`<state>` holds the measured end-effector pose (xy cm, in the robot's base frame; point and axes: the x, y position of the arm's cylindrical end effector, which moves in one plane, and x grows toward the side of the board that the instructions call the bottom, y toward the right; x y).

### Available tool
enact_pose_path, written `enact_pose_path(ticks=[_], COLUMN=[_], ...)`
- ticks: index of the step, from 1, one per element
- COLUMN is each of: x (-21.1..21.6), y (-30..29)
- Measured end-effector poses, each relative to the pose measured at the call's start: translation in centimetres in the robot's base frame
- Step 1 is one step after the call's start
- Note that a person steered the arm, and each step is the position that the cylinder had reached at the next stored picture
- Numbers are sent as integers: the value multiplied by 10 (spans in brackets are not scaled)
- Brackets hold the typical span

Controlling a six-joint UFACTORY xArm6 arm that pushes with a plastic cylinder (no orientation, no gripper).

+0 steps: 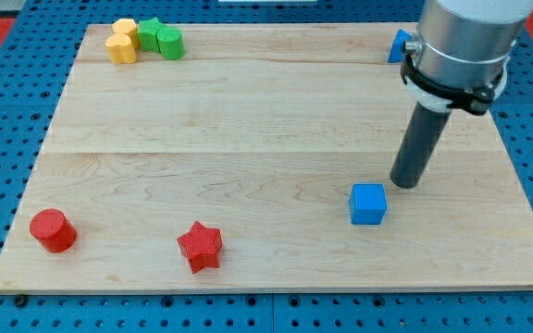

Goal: Push the red star towards top of the board

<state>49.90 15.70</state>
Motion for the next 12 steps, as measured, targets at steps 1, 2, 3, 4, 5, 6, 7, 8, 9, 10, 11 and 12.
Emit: enact_pose_path(ticks=[1,2,3,4,5,6,7,8,9,10,11,12], x=[21,60,44,-15,-58,-91,-100,-114,-153,-173,-142,-103], y=[51,-4,-69,-69,-30,-5,39,62,61,63,58,48])
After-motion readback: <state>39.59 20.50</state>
